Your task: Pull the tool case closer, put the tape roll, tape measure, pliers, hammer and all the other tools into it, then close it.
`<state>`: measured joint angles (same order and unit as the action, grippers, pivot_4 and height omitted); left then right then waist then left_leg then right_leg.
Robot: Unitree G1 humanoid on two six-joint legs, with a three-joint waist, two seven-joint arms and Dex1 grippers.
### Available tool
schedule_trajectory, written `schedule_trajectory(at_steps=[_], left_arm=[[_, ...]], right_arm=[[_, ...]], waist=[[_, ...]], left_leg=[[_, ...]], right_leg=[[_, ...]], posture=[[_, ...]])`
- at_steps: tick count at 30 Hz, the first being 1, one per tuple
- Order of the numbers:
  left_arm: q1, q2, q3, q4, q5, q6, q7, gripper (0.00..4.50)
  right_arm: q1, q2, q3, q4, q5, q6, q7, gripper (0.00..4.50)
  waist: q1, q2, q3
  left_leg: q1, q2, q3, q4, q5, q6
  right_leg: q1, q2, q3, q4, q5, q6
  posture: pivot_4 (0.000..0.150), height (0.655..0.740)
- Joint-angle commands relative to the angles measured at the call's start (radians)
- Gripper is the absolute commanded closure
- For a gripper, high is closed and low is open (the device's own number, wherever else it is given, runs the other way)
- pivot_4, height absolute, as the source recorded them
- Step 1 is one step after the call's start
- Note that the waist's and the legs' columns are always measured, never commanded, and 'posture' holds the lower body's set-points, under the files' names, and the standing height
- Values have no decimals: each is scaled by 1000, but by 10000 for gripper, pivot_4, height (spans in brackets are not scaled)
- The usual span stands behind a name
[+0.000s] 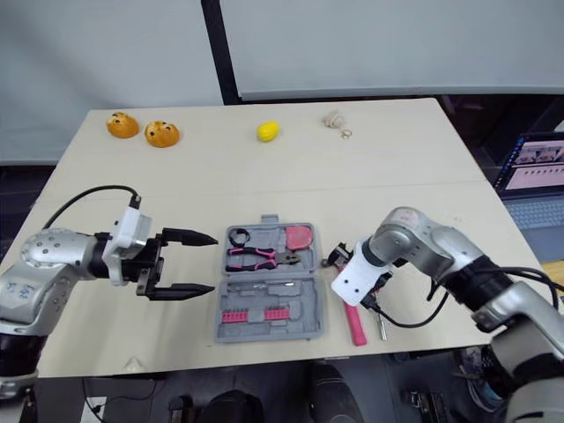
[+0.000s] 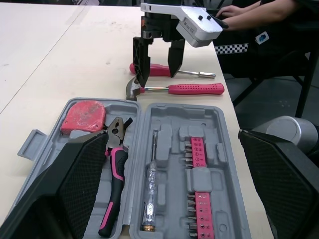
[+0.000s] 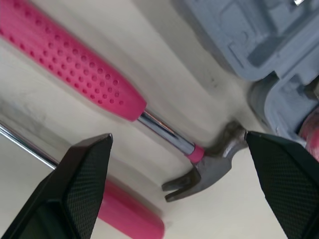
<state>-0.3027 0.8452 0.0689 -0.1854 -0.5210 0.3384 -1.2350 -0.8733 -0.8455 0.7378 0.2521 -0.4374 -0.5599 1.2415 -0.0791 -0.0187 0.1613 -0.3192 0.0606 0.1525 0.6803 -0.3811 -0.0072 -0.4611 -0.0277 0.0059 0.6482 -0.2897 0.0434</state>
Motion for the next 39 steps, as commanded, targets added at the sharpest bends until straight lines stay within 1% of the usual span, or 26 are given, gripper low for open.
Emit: schedule_trajectory(at_steps=[1,7,10,11,13,18,25,26,28,34,39], left_arm=[[-16,6,27,-20,-7,-7,8,0],[-21,3,28,-13,-5,-10,14,0],[-19,3,30,-17,-7,-8,21,0],[-18,3,30,-18,-7,-8,23,0],[-16,4,31,-20,-7,-9,26,0],[-7,8,38,-25,-13,-4,29,0],[1,17,45,-26,-19,-1,17,0],[0,17,45,-25,-19,-1,16,0],[-3,17,44,-21,-17,-2,13,0],[-19,11,35,-10,-11,-5,13,0],[-32,5,25,-2,-5,-9,13,0]], right_arm=[[-50,30,6,85,-66,-147,-24,361],[-101,115,21,224,-159,-280,-71,361],[-119,137,38,269,-218,-348,-105,361],[-125,142,45,282,-237,-369,-117,2631],[-131,149,53,301,-262,-396,-136,8952],[-153,171,58,349,-351,-447,-211,33534],[-163,176,53,380,-366,-467,-220,33534],[-164,174,52,380,-362,-471,-216,38932],[-166,170,50,376,-352,-478,-208,44727],[-177,149,41,344,-340,-510,-202,44727],[-195,101,25,277,-275,-546,-153,44727]], waist=[[-1,1,0],[-4,1,1],[-4,1,1],[-4,1,1],[-4,1,1],[-12,0,0],[-21,0,0],[-21,0,0],[-22,1,1],[-16,1,1],[-8,2,1]], left_leg=[[0,0,0,0,0,0],[1,1,1,1,0,0],[1,1,1,1,0,0],[1,1,1,1,0,0],[2,1,1,2,0,-1],[3,2,2,2,0,-1],[6,2,2,2,1,-3],[6,2,2,2,1,-3],[6,2,2,2,1,-3],[6,2,2,2,1,-3],[5,2,2,2,1,-3]], right_leg=[[0,0,0,0,0,0],[0,0,0,3,-1,-2],[0,0,0,4,-1,-2],[0,0,0,4,-2,-3],[0,0,0,5,-2,-3],[0,1,1,6,-2,-3],[0,1,2,9,-3,-6],[0,1,2,9,-3,-6],[0,1,2,10,-3,-6],[0,1,1,10,-4,-7],[-1,1,1,10,-4,-7]], posture=[[1500,7370],[1500,7370],[1500,7370],[1500,7370],[1500,7370],[1500,7370],[1500,7370],[1500,7370],[1500,7370],[1500,7370],[1500,7370]])
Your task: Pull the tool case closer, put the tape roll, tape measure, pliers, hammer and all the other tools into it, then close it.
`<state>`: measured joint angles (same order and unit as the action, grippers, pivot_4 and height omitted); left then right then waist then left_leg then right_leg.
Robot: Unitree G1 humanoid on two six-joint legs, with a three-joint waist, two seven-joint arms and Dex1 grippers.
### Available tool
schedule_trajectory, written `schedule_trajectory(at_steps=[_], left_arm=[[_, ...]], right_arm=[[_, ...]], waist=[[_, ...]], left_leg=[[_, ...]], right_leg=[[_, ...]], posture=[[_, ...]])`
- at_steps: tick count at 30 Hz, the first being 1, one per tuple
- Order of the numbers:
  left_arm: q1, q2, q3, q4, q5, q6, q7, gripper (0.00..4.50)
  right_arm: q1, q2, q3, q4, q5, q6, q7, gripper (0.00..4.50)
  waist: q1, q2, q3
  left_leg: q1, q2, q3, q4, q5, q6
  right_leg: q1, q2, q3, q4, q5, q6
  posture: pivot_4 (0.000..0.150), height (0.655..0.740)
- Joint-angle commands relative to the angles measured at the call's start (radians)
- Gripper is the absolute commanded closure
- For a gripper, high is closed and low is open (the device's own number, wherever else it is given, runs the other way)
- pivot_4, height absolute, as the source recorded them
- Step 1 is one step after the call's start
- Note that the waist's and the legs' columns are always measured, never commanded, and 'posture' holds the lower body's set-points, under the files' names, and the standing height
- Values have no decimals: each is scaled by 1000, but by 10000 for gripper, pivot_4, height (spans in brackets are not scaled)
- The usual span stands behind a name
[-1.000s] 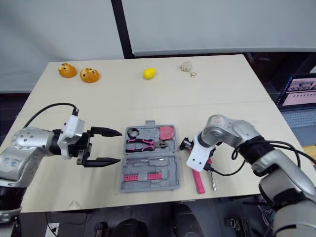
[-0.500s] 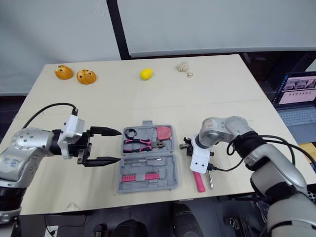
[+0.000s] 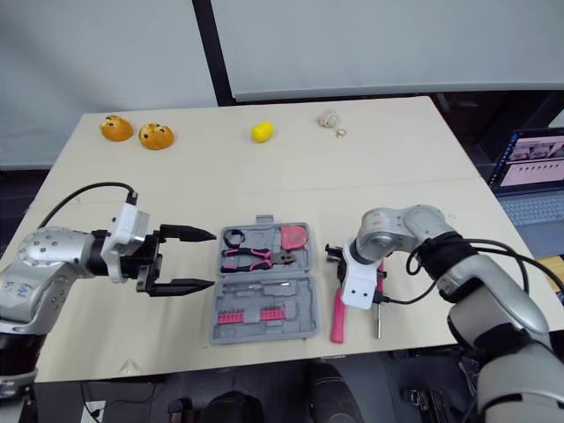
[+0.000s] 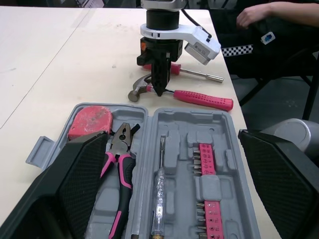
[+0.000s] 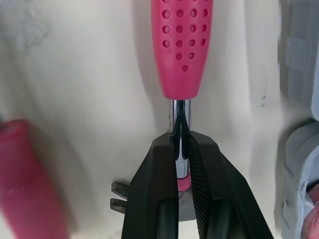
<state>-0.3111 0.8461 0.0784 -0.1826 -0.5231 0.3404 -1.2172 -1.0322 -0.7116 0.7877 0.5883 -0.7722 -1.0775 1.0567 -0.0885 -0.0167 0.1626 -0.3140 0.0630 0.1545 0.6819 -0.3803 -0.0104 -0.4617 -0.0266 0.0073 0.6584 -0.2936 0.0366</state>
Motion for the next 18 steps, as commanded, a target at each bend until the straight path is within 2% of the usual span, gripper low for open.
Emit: schedule_trajectory(at_steps=[1,4,7,9,11,15,18], left_arm=[[-26,3,13,-2,-1,-12,-5,0],[-33,-3,6,1,2,-15,-5,0],[-39,-9,0,3,5,-17,-7,0],[-42,-14,-5,7,8,-20,-9,0],[-46,-19,-10,14,13,-25,-14,0],[-59,-31,-24,32,19,-37,-26,0],[-67,-41,-34,47,26,-49,-33,0]], right_arm=[[-38,-44,-28,-74,81,-29,48,44727],[-27,-72,-45,-111,148,21,102,44727],[33,-128,-96,-200,266,200,207,44727],[120,-165,-153,-319,354,414,290,44727],[234,-181,-236,-481,409,726,352,44727],[429,-210,-358,-784,417,1304,447,44727],[499,-214,-396,-950,428,1661,489,44727]], waist=[[3,0,0],[4,0,0],[6,0,0],[9,0,0],[16,0,0],[27,0,0],[35,0,0]], left_leg=[[0,0,0,0,0,0],[0,0,0,0,0,0],[0,0,0,0,0,0],[0,0,-1,0,0,0],[-1,0,-2,0,0,0],[-2,0,-4,1,0,0],[-3,0,-5,2,-1,-1]], right_leg=[[0,0,0,0,0,0],[0,0,0,0,0,0],[0,0,0,0,0,0],[0,0,0,0,0,0],[0,0,-1,-1,0,0],[0,0,-1,0,0,1],[0,0,-2,0,0,1]], posture=[[1500,7370],[1500,7370],[1500,7370],[1500,7370],[1500,7370],[1500,7370],[1500,7370]])
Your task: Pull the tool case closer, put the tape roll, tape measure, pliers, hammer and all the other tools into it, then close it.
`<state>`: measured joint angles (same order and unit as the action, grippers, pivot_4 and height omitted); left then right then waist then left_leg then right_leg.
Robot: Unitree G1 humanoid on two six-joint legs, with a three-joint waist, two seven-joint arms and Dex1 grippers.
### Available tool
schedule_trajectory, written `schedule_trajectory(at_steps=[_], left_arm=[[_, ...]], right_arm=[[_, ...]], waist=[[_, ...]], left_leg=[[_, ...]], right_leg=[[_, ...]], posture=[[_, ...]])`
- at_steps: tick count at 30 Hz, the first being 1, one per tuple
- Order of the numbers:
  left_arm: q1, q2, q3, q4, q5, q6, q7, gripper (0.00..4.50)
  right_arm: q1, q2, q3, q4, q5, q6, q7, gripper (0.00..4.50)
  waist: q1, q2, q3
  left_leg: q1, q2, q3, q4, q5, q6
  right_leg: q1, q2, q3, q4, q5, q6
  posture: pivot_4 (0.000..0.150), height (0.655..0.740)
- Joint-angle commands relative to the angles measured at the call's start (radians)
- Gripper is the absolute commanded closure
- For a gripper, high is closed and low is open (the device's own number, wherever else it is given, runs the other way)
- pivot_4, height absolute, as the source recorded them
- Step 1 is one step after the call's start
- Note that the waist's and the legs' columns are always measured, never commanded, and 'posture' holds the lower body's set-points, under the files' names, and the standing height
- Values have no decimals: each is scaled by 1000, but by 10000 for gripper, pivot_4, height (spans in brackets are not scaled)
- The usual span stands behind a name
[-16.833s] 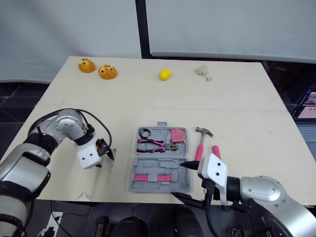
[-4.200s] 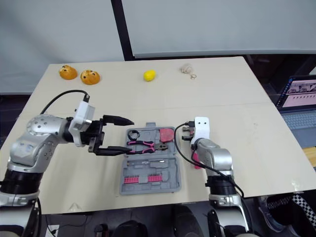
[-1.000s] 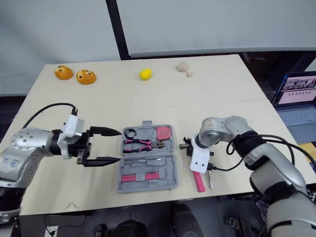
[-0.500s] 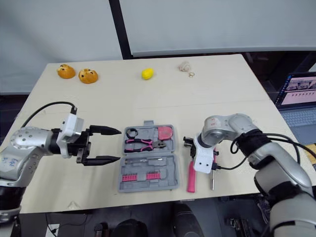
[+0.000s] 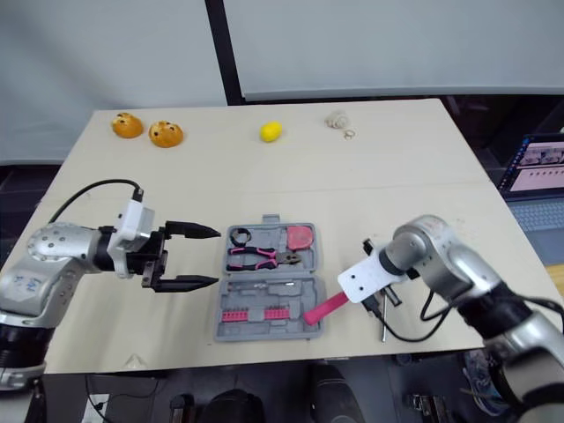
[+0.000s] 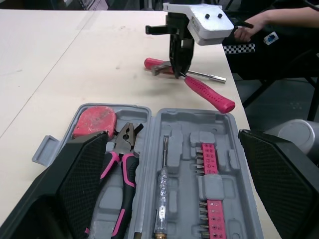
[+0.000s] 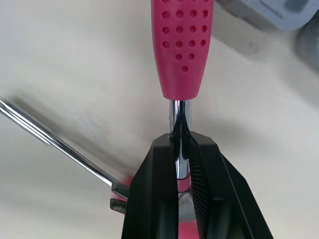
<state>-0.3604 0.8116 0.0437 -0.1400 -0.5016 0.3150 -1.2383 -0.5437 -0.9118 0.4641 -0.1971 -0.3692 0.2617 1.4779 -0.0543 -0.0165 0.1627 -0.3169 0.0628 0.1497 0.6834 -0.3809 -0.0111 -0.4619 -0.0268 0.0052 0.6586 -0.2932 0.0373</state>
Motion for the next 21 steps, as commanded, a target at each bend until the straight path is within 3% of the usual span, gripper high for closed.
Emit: schedule_trajectory(at_steps=[1,4,8,13,21], left_arm=[[-20,-9,-3,8,7,-26,-13,0],[-37,-27,-19,32,14,-42,-22,0],[-56,-44,-31,58,26,-58,-31,0],[-67,-52,-32,74,34,-65,-40,0],[-71,-45,-28,74,31,-62,-49,0]], right_arm=[[10,-7,-72,-198,26,424,68,44727],[-32,42,-37,-277,58,958,15,44727],[-57,84,-35,-297,163,1329,-82,44727],[3,233,-174,-207,172,1353,-258,44727],[-17,606,-430,22,-112,1353,-514,44727]], waist=[[0,0,0],[-1,0,0],[1,-1,-1],[1,-2,-1],[-3,-2,-1]], left_leg=[[0,0,0,0,0,0],[0,0,0,0,0,0],[-2,-1,-2,0,0,0],[-3,-2,-3,0,0,0],[-3,-3,-1,0,0,0]], right_leg=[[0,0,0,0,0,0],[0,1,0,0,0,0],[-1,0,-1,-1,0,0],[-1,0,-2,-2,0,0],[-1,1,-1,-1,1,1]], posture=[[1500,7370],[1500,7370],[1500,7370],[1500,7370],[1500,7370]])
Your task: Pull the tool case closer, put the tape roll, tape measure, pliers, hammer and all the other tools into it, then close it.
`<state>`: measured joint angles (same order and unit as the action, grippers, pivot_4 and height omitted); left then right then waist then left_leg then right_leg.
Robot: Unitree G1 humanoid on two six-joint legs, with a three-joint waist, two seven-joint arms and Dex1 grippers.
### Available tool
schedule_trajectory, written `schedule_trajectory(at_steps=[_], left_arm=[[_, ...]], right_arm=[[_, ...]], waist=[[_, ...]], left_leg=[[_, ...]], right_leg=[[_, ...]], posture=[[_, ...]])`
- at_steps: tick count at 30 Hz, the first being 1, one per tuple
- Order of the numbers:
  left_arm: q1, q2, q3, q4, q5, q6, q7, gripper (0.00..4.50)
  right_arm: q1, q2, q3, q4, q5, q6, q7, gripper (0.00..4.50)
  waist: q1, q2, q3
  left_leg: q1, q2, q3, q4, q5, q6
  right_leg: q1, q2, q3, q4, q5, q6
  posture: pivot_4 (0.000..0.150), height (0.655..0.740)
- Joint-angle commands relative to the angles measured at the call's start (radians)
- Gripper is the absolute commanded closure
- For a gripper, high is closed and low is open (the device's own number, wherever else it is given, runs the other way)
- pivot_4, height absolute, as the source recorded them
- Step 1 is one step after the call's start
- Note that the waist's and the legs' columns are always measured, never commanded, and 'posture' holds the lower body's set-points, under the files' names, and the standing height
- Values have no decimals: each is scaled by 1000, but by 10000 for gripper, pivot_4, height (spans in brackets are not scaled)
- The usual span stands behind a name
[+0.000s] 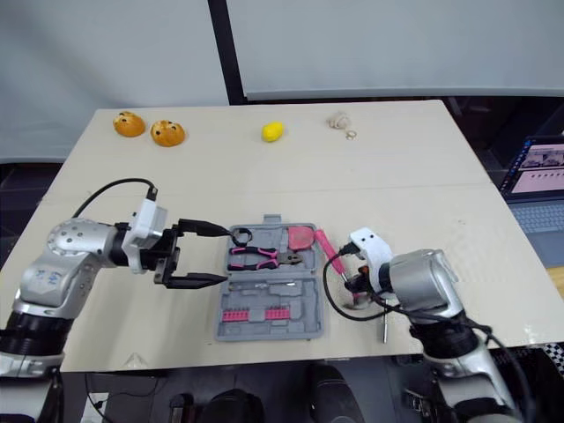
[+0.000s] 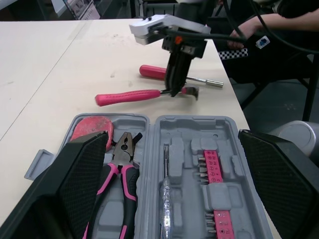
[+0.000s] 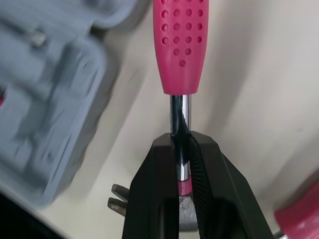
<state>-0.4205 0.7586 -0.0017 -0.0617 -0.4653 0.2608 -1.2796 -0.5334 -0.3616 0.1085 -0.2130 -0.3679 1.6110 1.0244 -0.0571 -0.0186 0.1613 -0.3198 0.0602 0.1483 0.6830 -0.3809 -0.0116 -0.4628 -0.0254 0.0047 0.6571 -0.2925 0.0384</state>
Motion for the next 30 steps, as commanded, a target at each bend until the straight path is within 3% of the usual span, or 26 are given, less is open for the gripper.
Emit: schedule_trajectory(at_steps=[1,8,14,19,21,24,27,30], left_arm=[[-12,9,18,-3,-5,-8,-9,0],[-15,10,19,-1,-6,-9,-15,0],[-23,1,9,6,-1,-14,-21,0],[-30,-3,3,4,-8,-6,-29,0],[-31,-4,2,3,-12,-1,-32,0],[-33,-1,0,-2,-17,5,-43,0],[-42,0,-1,-4,-24,18,-50,0],[-46,5,-2,0,-23,21,-63,0]], right_arm=[[-34,96,-96,58,-155,3,-68,44727],[-48,292,-214,131,-502,3,-8,44727],[-83,336,-238,155,-687,3,146,44727],[-65,242,-186,22,-695,3,283,23791],[-37,194,-161,-56,-681,3,331,12897],[54,75,-119,-275,-564,3,358,241],[201,26,-168,-494,-439,-129,310,241],[308,67,-240,-604,-348,-109,237,241]], waist=[[0,0,0],[-1,-2,-1],[1,-2,-1],[-2,-1,-1],[-2,-1,-1],[-2,-2,-1],[0,-2,-1],[-1,-2,-1]], left_leg=[[0,0,0,0,0,0],[0,-1,-1,0,0,0],[-1,-8,-2,0,0,0],[-1,-8,-2,0,0,0],[-1,-9,-3,0,0,1],[-1,-9,-3,-1,0,1],[-1,-9,-5,-2,0,0],[0,-9,-5,-2,0,0]], right_leg=[[0,0,0,0,0,0],[0,0,0,0,0,0],[1,-1,-1,0,0,1],[0,-1,0,0,0,1],[0,-1,-1,0,0,1],[1,-1,-1,-1,1,1],[1,-1,-1,-1,0,1],[2,-1,-1,-1,0,1]], posture=[[1500,7370],[1500,7370],[1500,7370],[1500,7370],[1500,7370],[1500,7370],[1500,7370],[1500,7370]])
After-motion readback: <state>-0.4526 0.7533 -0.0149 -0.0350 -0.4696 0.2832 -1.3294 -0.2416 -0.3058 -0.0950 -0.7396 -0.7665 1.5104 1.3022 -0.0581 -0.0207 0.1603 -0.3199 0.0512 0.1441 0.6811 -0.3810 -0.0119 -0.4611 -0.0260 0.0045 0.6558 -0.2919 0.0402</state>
